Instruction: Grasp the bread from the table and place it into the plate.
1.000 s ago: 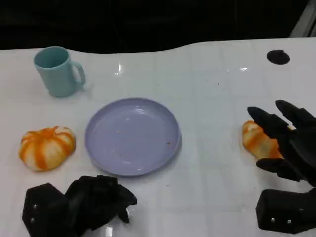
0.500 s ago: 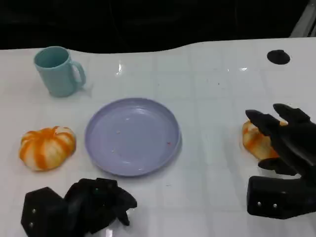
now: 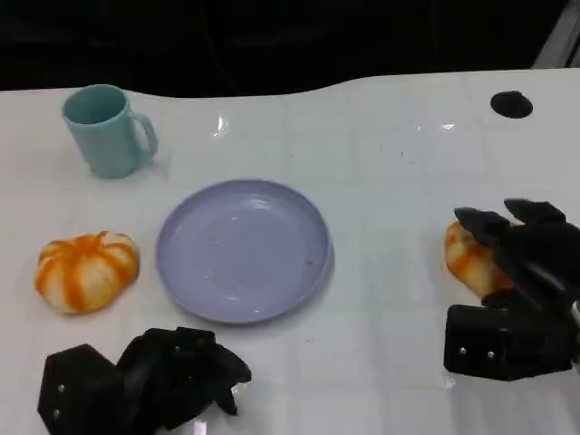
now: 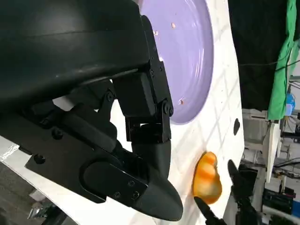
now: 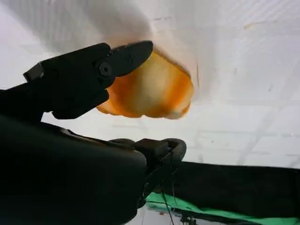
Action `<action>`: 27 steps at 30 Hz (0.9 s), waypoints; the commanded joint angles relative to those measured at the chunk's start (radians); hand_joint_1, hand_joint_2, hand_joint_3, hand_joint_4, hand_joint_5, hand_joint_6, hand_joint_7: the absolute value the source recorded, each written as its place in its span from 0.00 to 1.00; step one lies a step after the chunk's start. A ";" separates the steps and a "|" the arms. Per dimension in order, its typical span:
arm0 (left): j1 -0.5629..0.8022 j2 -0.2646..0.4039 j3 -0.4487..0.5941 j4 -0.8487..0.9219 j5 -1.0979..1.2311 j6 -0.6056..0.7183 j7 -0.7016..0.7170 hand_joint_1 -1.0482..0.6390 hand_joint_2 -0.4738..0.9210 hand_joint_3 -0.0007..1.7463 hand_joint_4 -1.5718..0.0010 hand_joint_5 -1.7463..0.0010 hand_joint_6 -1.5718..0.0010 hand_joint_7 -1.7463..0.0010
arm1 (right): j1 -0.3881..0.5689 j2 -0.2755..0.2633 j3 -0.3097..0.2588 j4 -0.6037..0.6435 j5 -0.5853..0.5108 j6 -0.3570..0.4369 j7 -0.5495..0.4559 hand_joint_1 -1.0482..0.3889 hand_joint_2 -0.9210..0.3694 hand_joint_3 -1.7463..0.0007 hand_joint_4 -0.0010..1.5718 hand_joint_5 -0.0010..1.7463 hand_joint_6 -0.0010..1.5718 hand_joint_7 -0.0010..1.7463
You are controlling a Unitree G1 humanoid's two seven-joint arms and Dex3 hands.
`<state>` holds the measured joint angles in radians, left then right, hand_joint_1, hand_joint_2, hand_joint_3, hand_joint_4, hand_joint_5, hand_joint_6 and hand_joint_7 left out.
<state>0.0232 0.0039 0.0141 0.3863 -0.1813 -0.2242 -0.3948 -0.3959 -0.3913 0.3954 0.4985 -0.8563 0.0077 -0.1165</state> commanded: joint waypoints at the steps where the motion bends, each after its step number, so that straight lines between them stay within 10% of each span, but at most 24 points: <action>1: 0.017 0.014 0.006 -0.001 0.003 0.007 0.008 0.00 0.91 0.01 0.43 0.14 0.06 0.74 | -0.038 0.003 -0.004 0.077 0.027 -0.032 -0.066 0.59 0.04 1.00 0.38 0.11 0.40 0.03; 4: 0.017 0.012 0.006 -0.004 0.003 0.011 0.011 0.00 0.91 0.01 0.43 0.14 0.06 0.74 | -0.057 0.012 -0.016 0.144 0.070 -0.111 -0.151 0.66 0.01 0.99 0.73 0.20 0.72 0.09; 6: 0.018 0.011 0.006 -0.004 0.003 0.009 0.011 0.00 0.91 0.01 0.43 0.14 0.06 0.74 | -0.068 0.012 -0.010 0.183 0.075 -0.156 -0.209 0.70 0.01 0.95 0.65 0.73 0.81 0.20; 9: 0.018 0.011 0.005 -0.004 0.003 0.003 0.010 0.00 0.91 0.01 0.43 0.15 0.06 0.74 | -0.081 0.013 0.002 0.231 0.068 -0.204 -0.284 0.70 0.03 0.90 0.59 0.97 0.57 0.76; 19: 0.015 0.009 0.001 -0.002 0.009 0.005 0.015 0.00 0.92 0.01 0.43 0.14 0.07 0.73 | -0.104 0.029 -0.002 0.294 0.088 -0.258 -0.398 0.70 0.10 0.85 0.56 1.00 0.43 0.95; 27: 0.012 0.010 -0.001 0.003 0.010 0.002 0.014 0.00 0.92 0.01 0.43 0.15 0.07 0.73 | -0.088 0.043 -0.016 0.228 0.120 -0.314 -0.440 0.72 0.39 0.41 0.58 1.00 0.46 0.99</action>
<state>0.0260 0.0029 0.0108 0.3814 -0.1798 -0.2244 -0.3893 -0.4866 -0.3494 0.3956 0.7681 -0.7572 -0.2882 -0.5369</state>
